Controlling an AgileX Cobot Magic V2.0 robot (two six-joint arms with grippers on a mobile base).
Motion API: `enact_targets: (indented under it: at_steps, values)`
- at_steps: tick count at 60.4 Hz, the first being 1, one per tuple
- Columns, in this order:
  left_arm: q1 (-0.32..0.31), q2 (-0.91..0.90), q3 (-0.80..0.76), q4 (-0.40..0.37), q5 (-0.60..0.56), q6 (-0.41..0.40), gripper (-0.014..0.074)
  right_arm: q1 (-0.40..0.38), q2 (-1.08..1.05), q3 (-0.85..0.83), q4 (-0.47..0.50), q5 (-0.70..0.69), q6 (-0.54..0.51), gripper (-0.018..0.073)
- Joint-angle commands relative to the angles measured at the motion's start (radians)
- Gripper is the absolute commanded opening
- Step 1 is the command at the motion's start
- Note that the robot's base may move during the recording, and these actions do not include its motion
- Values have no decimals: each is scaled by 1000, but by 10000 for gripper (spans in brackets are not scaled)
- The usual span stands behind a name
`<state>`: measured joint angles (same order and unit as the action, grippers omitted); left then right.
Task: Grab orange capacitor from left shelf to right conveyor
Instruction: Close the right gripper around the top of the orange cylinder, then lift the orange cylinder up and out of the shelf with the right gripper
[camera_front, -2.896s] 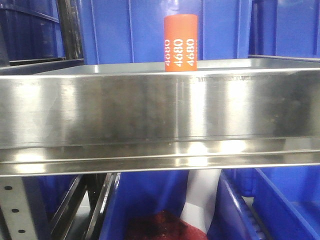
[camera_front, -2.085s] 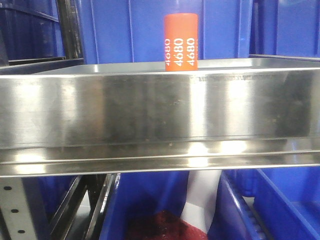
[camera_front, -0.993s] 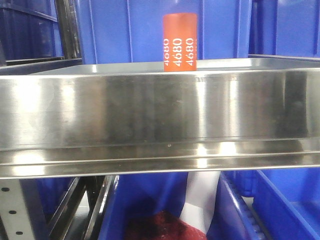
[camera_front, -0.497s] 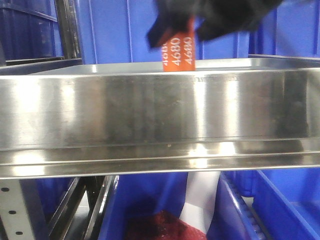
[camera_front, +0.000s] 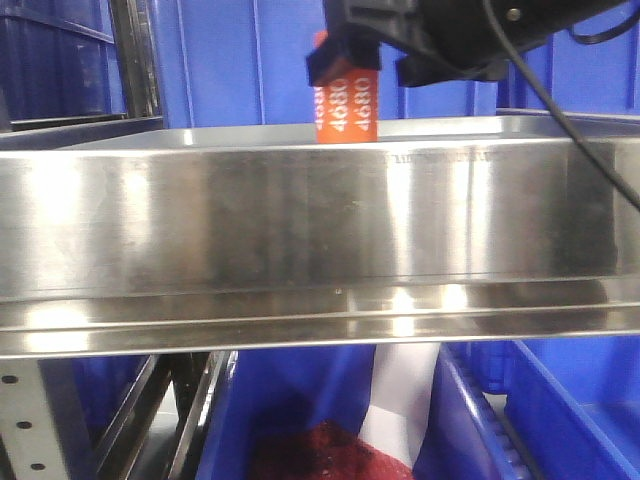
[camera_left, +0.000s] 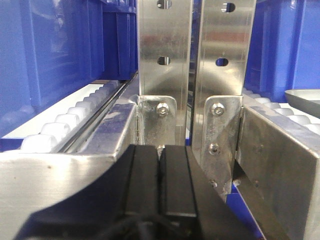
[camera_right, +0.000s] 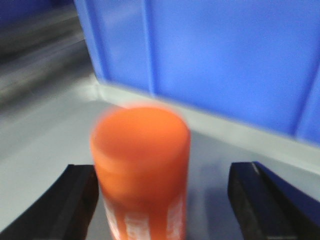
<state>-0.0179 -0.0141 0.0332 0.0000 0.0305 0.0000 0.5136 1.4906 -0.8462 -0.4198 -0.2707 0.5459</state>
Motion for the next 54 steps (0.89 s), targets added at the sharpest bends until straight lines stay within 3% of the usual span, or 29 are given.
enact_targets:
  at_steps: [1, 11, 16, 20, 26, 27, 32, 38, 54]
  values:
    - [1, 6, -8, -6, -84, 0, -105, 0, -10, -36, 6, -93, -2, 625]
    - [1, 6, -8, -6, -84, 0, -105, 0, 4, -36, 6, -126, -2, 622]
    - [1, 6, -8, -6, -84, 0, -105, 0, 4, -36, 6, -135, -2, 566]
    - [1, 6, -8, -6, -84, 0, -105, 0, 4, -36, 6, -137, -2, 405]
    - [1, 6, -8, -6, -84, 0, -105, 0, 4, -36, 6, -137, -2, 38]
    - [1, 6, -8, -6, -84, 0, -105, 0, 4, -36, 7, -137, -2, 22]
    - [1, 6, -8, -6, -84, 0, -105, -1, 3, -36, 7, -143, -2, 101]
    - [1, 6, -8, -6, -84, 0, -105, 0, -21, -35, -1, -142, -2, 43]
    - [1, 6, -8, -6, -84, 0, -105, 46, -263, 57, -93, -129, -2, 49]
